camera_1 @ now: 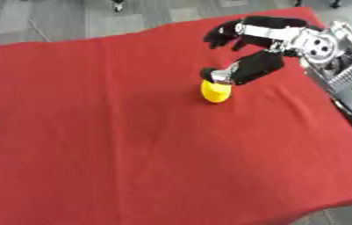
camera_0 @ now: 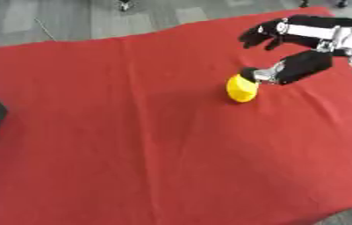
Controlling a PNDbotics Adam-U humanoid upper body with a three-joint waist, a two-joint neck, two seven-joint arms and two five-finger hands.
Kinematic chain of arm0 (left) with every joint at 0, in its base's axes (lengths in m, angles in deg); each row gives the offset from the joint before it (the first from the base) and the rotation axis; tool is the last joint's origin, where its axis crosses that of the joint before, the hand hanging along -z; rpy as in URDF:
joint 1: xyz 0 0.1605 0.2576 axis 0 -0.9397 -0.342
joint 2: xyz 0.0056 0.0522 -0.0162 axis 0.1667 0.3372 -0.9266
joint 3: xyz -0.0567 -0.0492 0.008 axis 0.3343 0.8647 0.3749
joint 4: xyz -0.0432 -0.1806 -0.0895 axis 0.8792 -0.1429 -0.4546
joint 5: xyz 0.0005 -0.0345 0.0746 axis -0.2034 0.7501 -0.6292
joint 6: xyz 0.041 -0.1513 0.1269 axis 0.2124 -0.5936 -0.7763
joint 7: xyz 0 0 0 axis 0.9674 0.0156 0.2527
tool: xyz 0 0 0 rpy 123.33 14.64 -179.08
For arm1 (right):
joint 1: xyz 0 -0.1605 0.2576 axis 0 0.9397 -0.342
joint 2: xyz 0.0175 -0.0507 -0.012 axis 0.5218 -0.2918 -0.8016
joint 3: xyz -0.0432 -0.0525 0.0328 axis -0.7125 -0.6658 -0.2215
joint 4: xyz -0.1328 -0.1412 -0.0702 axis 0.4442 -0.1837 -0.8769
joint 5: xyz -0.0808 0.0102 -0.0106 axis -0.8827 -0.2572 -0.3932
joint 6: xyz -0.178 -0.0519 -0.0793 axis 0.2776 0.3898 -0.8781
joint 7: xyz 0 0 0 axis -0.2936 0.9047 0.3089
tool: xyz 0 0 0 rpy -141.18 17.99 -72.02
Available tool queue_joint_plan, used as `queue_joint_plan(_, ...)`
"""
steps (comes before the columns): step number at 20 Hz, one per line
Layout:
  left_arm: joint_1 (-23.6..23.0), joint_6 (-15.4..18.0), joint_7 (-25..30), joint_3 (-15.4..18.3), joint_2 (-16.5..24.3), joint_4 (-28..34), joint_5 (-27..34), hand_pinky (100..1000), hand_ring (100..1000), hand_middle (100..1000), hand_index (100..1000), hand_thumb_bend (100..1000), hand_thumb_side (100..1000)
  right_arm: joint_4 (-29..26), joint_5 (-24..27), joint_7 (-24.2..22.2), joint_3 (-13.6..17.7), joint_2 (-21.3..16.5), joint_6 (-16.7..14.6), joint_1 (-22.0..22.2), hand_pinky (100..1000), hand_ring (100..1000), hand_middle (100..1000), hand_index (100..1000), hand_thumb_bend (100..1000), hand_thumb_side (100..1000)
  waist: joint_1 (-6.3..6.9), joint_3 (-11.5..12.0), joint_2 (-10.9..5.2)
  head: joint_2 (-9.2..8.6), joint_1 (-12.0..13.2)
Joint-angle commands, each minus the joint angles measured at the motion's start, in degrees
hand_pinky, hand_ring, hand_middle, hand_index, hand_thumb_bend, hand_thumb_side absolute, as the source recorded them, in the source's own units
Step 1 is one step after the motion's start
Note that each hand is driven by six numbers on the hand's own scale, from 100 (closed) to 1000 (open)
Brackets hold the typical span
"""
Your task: Pick up the objects with one hand, pass them to the other hand, and then place them into the box on the other side of the table.
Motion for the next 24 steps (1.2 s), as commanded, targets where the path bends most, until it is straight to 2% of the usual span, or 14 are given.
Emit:
queue_joint_plan(1, 1.0, -0.3, -0.1, 0.7, 1.3, 1.1, -0.1, 823, 769, 775, 776, 155, 532, 0.4, -1.0, -1.0, 1.0, -2.2, -0.6, -0.4, 871, 920, 839, 918, 374, 398, -0.80, 0.2, 0.16, -0.62, -0.3)
queue_joint_plan(3, 1.1, -0.3, -0.1, 0.7, 1.3, 1.2, -0.1, 823, 769, 775, 775, 155, 532, 0.9, -1.7, -1.5, 1.0, -2.2, -0.8, -0.4, 874, 919, 841, 920, 378, 366, -0.77, 0.4, 0.29, -0.76, -0.4)
queue_joint_plan(6, 1.2, -0.4, -0.1, 0.7, 1.2, 1.3, 0.0, 823, 769, 775, 774, 155, 533, 1.6, -3.4, -1.8, 0.7, -2.2, -1.2, -0.4, 880, 919, 844, 921, 416, 385, -0.71, 0.5, 0.48, -1.05, -0.5)
queue_joint_plan(9, 1.3, -0.4, -0.1, 0.8, 1.0, 1.4, 0.0, 823, 768, 774, 772, 155, 533, 2.8, -4.9, -2.0, 0.6, -1.5, -1.5, -0.5, 876, 916, 841, 921, 415, 388, -0.56, 0.7, 0.75, -1.32, -0.7)
queue_joint_plan(24, 1.8, -1.1, -0.7, 1.5, 0.6, 2.0, 0.7, 825, 769, 770, 764, 154, 542, 6.3, -9.2, 1.8, 0.6, -1.0, -2.8, 0.5, 879, 902, 830, 914, 422, 372, 0.16, 2.1, 3.41, -3.74, -1.7)
